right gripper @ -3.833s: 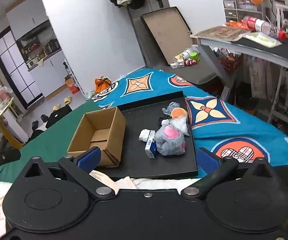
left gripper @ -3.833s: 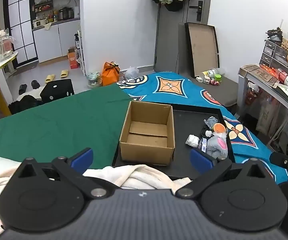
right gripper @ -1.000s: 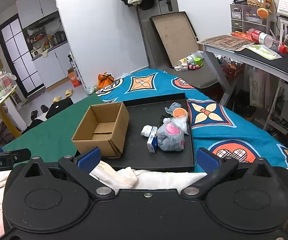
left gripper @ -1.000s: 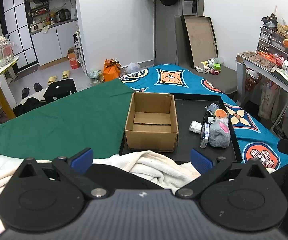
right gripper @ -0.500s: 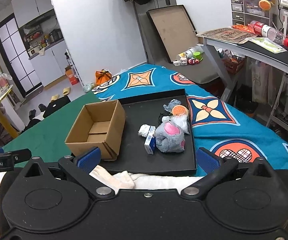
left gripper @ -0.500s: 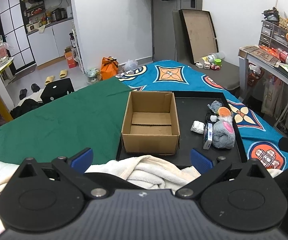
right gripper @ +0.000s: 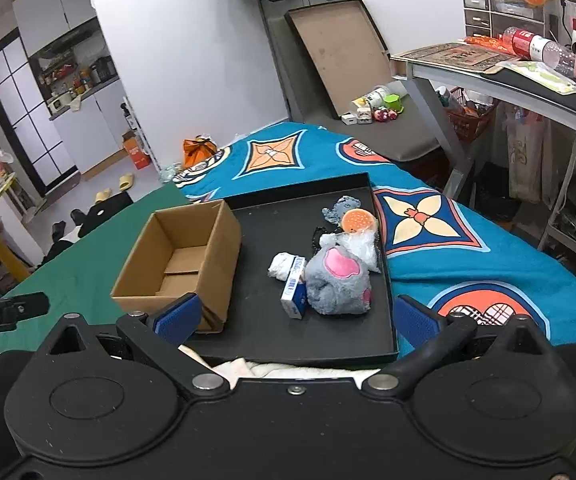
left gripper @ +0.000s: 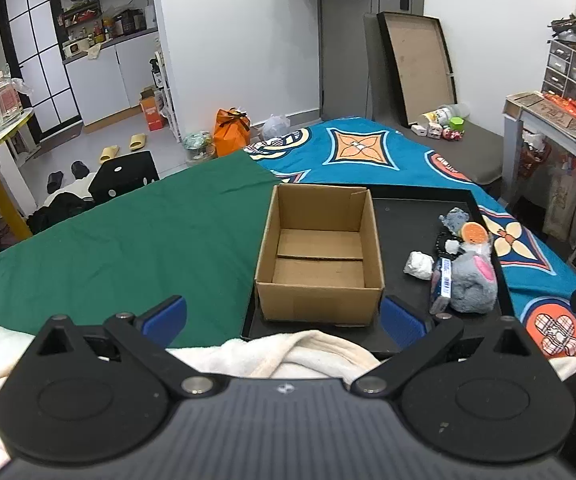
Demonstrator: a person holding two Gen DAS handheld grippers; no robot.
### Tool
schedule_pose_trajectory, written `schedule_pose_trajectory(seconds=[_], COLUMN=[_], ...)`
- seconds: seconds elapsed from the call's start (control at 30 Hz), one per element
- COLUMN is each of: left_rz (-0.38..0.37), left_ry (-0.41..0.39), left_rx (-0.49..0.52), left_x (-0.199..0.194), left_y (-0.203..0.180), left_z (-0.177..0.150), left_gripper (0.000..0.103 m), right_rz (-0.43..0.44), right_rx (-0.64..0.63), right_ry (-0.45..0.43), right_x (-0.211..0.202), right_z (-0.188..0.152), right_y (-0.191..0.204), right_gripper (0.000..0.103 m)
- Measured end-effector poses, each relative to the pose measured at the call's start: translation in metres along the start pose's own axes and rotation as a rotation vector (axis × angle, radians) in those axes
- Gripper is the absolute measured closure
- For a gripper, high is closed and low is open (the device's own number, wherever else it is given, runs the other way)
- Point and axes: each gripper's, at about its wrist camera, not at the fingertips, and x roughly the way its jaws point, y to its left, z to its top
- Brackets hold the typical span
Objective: Organize soft objects
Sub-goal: 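Move the right gripper to the blue-white carton and close on it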
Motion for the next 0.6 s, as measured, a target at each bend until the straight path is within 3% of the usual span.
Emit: schedule_pose_trajectory(seconds=[0.6], left_rz=[0.007], left_ry=[0.072], left_rx=[-0.014], left_x=[0.061], left_y=[0.004], left_z=[0.013], left_gripper=[0.001], right_rz=[-0.009], right_rx=[0.03], right_ry=[0.023], right_x=[0.051], right_z=[0.005], right_y=[-0.01], right_gripper=[0.0])
